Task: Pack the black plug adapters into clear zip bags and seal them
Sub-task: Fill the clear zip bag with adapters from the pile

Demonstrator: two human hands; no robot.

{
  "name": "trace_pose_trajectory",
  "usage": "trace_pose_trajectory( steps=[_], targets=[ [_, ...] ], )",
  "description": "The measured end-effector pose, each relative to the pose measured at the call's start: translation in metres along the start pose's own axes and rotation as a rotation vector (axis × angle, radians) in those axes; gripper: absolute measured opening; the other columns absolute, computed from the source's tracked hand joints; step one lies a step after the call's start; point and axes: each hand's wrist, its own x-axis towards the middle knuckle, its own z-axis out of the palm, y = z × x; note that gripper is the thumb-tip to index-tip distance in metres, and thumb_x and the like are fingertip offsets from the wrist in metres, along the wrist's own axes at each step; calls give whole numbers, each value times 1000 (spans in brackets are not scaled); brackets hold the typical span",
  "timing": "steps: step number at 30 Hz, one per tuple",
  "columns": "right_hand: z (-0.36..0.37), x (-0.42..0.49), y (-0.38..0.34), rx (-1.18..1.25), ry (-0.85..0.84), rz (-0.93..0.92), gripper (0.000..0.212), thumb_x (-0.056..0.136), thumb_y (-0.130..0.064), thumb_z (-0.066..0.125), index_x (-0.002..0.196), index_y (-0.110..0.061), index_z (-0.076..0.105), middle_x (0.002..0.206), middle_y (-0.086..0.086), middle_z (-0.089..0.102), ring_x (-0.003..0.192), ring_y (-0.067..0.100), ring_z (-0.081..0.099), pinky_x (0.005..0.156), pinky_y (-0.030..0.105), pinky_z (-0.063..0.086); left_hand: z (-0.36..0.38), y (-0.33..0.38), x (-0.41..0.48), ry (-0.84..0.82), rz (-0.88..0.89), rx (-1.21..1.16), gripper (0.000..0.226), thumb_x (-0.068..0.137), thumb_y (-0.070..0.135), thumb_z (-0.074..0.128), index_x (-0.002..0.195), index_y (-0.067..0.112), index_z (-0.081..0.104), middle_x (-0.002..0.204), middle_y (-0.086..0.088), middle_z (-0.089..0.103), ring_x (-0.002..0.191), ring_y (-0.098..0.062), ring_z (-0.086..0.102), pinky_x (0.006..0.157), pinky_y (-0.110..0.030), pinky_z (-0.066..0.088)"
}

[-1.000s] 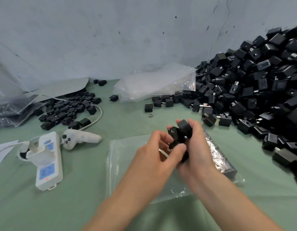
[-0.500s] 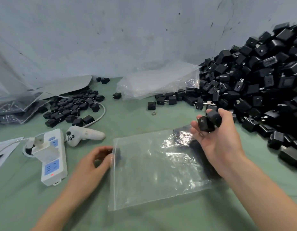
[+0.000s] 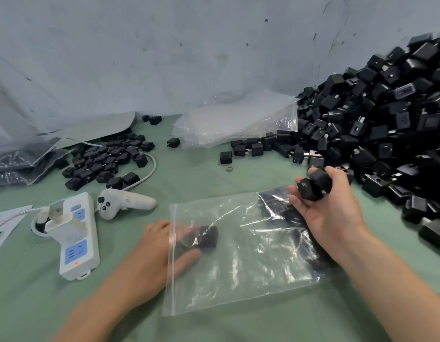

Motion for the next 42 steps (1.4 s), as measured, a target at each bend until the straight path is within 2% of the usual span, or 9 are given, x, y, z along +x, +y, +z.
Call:
trace_pose_trajectory(
  steps=[3,10,14,17,22,26,30,37,42],
  targets=[
    [-1,1,0,0,-4,13,25,101,-38,50,98,-14,56,83,7,60,65,20,66,60,28,58,1,5,22,-53,50,-62,43,94,65,40,127,41,55,109,24,61,106,-1,55,93,-32,48],
    [3,3,1,-60,3,5,22,100,-35,50,96,-14,55,76,6,59,65,20,63,64,30,58,29,37,48,-91,65,-391,31,93,34,58,119,50,59,115,6,71,108,-14,68,94,-41,55],
    [6,4,4,-97,23,-22,20,101,-33,50,96,-14,54,74,5,57,63,19,63,65,30,57,26,47,63,-95,131,-209,39,92,63,49,126,46,55,113,24,61,105,7,57,84,-5,42],
    [8,4,5,-122,4,-41,19,100,-31,50,96,-13,54,76,6,56,63,20,62,61,29,57,30,57,67,-134,107,-173,43,94,60,51,135,48,48,122,24,52,112,10,43,88,4,25],
    [7,5,8,-141,10,-62,18,99,-30,51,97,-13,56,75,6,56,60,18,62,55,27,57,38,63,73,-182,52,-234,40,86,66,58,120,47,49,109,22,57,102,5,52,89,-16,41],
    [7,6,9,-151,17,-73,18,99,-30,51,98,-12,56,80,8,55,59,17,62,52,27,55,37,58,73,-232,69,-211,47,85,71,52,125,45,52,110,30,60,105,16,48,90,-8,34],
    [7,8,11,-180,13,-75,18,98,-30,50,100,-14,56,87,10,54,59,16,62,57,28,58,35,57,74,-229,83,-215,52,85,68,54,116,28,65,113,59,34,110,32,28,85,0,27],
    [10,8,14,-203,16,-85,14,96,-26,51,99,-13,57,91,12,54,58,14,61,60,29,60,50,66,83,-215,-95,-348,31,77,77,57,93,53,46,63,37,59,56,17,54,56,-9,37],
    [8,8,14,-227,13,-97,14,96,-25,50,99,-14,57,90,12,54,59,16,62,61,29,59,61,73,89,-163,-166,-313,40,62,86,53,78,51,48,84,45,54,59,7,49,68,-23,37]
  ],
)
